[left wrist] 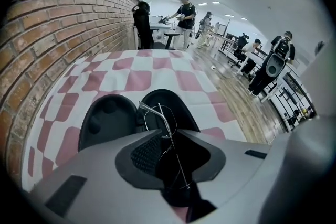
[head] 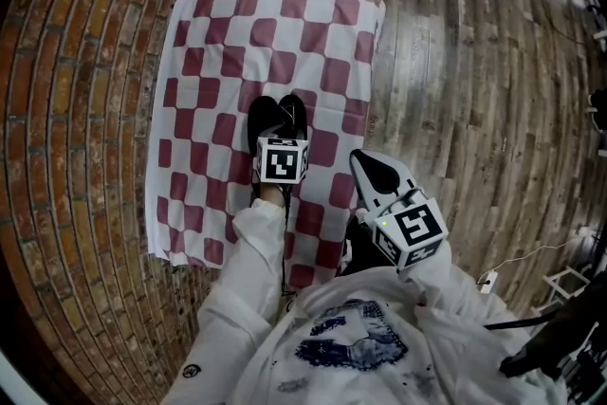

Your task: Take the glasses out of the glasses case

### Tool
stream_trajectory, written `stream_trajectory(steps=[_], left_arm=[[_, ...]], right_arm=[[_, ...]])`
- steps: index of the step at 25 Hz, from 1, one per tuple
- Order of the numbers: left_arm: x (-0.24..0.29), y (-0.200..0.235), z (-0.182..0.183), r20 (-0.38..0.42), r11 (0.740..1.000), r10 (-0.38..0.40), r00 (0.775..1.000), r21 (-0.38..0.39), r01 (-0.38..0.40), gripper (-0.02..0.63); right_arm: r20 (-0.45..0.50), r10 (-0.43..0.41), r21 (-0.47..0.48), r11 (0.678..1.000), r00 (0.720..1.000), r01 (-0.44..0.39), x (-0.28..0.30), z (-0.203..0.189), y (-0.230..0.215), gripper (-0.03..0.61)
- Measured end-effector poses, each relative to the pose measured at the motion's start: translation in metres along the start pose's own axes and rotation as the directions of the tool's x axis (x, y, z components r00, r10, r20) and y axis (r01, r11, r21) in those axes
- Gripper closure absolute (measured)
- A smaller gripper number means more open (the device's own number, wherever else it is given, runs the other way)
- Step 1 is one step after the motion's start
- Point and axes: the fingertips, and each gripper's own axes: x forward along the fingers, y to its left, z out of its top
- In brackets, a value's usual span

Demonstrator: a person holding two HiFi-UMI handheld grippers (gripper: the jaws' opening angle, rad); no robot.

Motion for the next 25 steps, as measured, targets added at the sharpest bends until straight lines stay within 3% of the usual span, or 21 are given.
stream_trajectory(steps=[6, 25], left_arm=[[-0.001, 0.001, 0.0, 0.011, 0.998, 0.039, 0.999, 0.04, -0.039, 0.535], [-0.015, 0.0, 0.0, 0.054, 0.998, 0.055, 0.997, 0.024, -0.056, 0.561]], right_arm=[[0.0, -0.006, 0.005, 1.0, 1.0, 0.006, -0.004, -0.001, -0.003, 0.565], [0.007, -0.006, 0.007, 1.0, 1.0, 0.006, -0.013, -0.001, -0.003, 0.565]])
